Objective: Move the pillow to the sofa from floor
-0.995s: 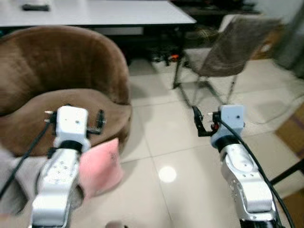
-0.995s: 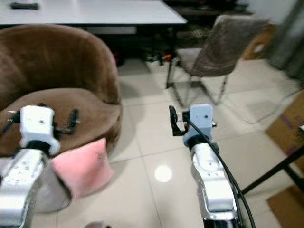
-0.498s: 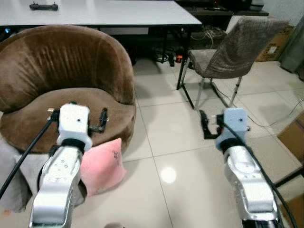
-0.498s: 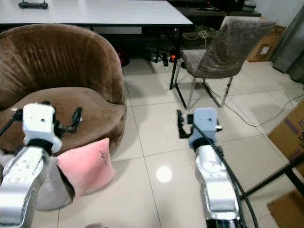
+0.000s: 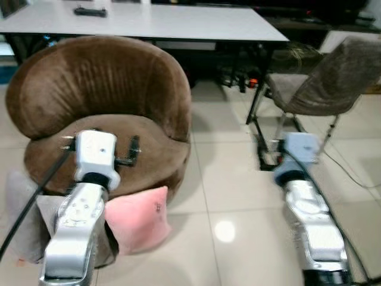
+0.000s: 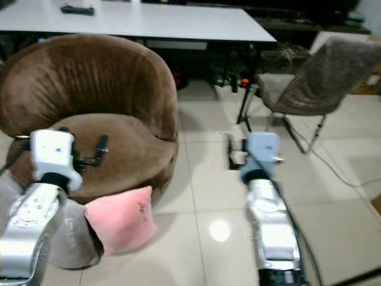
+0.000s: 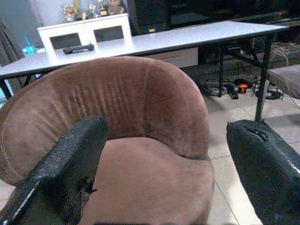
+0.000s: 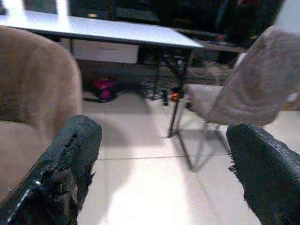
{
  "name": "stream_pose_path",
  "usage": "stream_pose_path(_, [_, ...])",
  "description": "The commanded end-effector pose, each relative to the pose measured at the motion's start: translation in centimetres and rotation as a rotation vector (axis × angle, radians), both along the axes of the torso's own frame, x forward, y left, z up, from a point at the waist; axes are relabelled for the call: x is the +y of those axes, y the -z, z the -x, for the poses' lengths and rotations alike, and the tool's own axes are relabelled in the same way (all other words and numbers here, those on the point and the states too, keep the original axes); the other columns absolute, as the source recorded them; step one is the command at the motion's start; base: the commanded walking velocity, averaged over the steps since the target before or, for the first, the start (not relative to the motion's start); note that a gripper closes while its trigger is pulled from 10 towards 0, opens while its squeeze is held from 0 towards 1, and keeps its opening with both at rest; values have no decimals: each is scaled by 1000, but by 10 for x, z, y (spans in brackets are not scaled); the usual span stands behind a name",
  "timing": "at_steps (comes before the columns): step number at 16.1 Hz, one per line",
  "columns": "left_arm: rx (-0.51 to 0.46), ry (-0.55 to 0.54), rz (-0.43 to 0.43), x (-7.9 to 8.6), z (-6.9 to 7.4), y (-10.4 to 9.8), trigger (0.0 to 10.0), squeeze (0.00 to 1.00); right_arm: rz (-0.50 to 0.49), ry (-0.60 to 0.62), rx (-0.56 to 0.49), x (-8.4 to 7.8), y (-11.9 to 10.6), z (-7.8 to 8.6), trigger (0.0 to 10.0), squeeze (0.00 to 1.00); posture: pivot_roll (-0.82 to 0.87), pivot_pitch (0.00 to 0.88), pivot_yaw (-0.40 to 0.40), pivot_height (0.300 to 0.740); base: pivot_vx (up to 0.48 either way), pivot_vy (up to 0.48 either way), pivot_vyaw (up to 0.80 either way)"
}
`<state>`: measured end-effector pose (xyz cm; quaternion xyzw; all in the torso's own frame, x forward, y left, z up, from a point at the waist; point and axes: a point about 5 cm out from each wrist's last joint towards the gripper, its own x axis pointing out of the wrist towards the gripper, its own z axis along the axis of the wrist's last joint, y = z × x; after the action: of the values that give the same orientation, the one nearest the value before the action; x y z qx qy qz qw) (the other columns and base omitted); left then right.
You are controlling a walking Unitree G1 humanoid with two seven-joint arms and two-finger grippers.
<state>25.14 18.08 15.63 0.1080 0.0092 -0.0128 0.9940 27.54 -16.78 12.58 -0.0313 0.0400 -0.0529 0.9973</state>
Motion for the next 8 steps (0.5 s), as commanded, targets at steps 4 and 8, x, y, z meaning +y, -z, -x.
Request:
stream_pose_path(4, [-10, -19, -11, 6, -1, -2, 10000, 39, -29, -55, -2, 10, -4, -3, 10000, 0, 70, 0, -58, 740, 341, 0, 0])
stream_pose_path(8, [-11, -11, -6, 5, 0, -2, 10000, 51, -39, -114, -15, 17, -5, -4, 10000, 0, 74, 0, -58, 740, 332, 0, 200])
